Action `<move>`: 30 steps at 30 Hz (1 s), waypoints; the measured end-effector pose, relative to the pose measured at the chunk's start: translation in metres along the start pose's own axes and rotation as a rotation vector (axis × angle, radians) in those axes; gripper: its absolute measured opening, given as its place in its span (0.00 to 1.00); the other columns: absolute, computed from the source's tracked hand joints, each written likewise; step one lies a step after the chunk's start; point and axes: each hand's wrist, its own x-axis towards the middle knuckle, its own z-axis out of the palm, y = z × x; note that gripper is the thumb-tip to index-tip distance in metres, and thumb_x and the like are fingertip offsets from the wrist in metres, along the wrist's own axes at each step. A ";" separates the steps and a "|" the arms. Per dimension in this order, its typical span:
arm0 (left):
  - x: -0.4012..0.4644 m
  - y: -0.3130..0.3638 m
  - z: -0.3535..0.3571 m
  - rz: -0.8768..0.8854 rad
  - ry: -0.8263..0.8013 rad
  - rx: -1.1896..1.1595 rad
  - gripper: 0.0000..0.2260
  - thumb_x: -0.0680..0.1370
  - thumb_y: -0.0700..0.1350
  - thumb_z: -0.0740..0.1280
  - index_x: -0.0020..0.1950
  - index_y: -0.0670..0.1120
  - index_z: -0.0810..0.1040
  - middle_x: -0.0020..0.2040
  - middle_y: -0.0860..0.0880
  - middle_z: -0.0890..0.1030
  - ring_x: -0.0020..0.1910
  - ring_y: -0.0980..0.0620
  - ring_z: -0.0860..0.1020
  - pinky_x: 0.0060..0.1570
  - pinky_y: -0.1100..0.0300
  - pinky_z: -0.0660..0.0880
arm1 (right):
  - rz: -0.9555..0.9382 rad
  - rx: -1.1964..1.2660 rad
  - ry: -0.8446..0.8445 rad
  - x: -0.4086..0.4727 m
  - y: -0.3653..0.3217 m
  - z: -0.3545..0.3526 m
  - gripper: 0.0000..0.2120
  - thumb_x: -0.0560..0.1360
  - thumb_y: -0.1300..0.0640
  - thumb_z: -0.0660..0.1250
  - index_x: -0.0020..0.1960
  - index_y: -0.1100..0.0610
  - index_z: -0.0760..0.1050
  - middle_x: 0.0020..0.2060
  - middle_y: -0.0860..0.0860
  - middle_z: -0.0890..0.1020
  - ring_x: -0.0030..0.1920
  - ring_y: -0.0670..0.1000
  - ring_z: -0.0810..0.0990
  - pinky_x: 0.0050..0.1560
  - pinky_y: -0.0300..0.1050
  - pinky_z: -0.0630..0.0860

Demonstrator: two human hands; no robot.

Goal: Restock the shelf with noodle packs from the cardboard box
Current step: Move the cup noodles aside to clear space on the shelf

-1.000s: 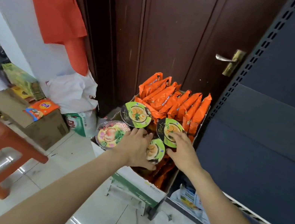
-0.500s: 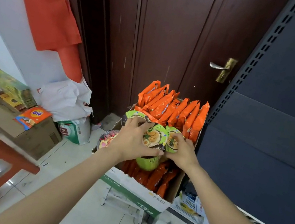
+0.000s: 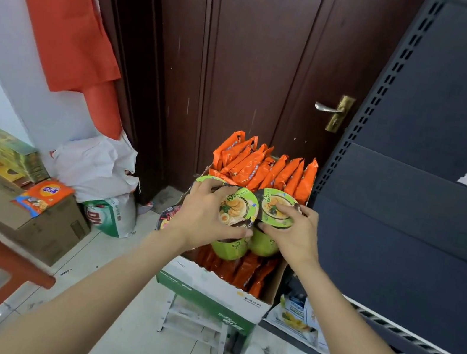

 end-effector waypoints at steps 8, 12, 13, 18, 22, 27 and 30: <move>-0.007 0.060 -0.015 0.044 0.100 0.099 0.39 0.64 0.66 0.71 0.71 0.52 0.67 0.68 0.47 0.64 0.68 0.46 0.59 0.67 0.50 0.61 | -0.084 0.050 0.121 -0.024 -0.022 -0.074 0.27 0.64 0.52 0.79 0.61 0.50 0.77 0.63 0.51 0.65 0.67 0.48 0.66 0.68 0.40 0.63; -0.013 0.113 0.003 0.107 0.098 0.135 0.38 0.65 0.65 0.71 0.71 0.52 0.67 0.68 0.45 0.65 0.68 0.46 0.60 0.67 0.51 0.62 | -0.073 0.053 0.187 -0.045 -0.002 -0.122 0.27 0.64 0.53 0.78 0.62 0.52 0.77 0.62 0.51 0.65 0.66 0.46 0.66 0.61 0.30 0.59; -0.015 0.129 0.010 0.120 0.098 0.131 0.38 0.65 0.65 0.71 0.71 0.52 0.67 0.68 0.45 0.65 0.68 0.46 0.60 0.67 0.51 0.61 | -0.068 0.055 0.203 -0.051 0.006 -0.135 0.27 0.64 0.53 0.78 0.62 0.52 0.77 0.63 0.51 0.64 0.66 0.46 0.65 0.61 0.30 0.59; -0.027 0.211 0.056 0.159 0.082 0.091 0.38 0.64 0.67 0.71 0.70 0.55 0.68 0.68 0.46 0.65 0.68 0.45 0.60 0.67 0.52 0.61 | -0.009 0.053 0.278 -0.089 0.059 -0.213 0.26 0.64 0.51 0.78 0.61 0.50 0.77 0.62 0.50 0.64 0.67 0.47 0.65 0.64 0.36 0.61; -0.042 0.284 0.102 0.189 0.061 0.070 0.38 0.65 0.67 0.70 0.70 0.53 0.69 0.68 0.45 0.66 0.68 0.46 0.61 0.69 0.53 0.60 | 0.028 0.023 0.322 -0.118 0.108 -0.278 0.26 0.64 0.50 0.78 0.61 0.50 0.78 0.62 0.50 0.64 0.67 0.47 0.65 0.66 0.38 0.62; -0.048 0.365 0.155 0.235 -0.050 0.087 0.38 0.66 0.69 0.67 0.71 0.52 0.68 0.69 0.47 0.65 0.68 0.46 0.60 0.68 0.52 0.61 | 0.091 0.006 0.377 -0.141 0.168 -0.351 0.27 0.64 0.50 0.78 0.61 0.50 0.77 0.59 0.48 0.63 0.67 0.47 0.64 0.63 0.35 0.61; -0.040 0.409 0.186 0.281 -0.102 0.078 0.38 0.66 0.69 0.67 0.71 0.52 0.68 0.69 0.47 0.65 0.68 0.47 0.60 0.68 0.52 0.61 | 0.130 0.011 0.433 -0.144 0.203 -0.387 0.27 0.64 0.49 0.78 0.61 0.51 0.77 0.58 0.48 0.62 0.67 0.48 0.65 0.65 0.37 0.64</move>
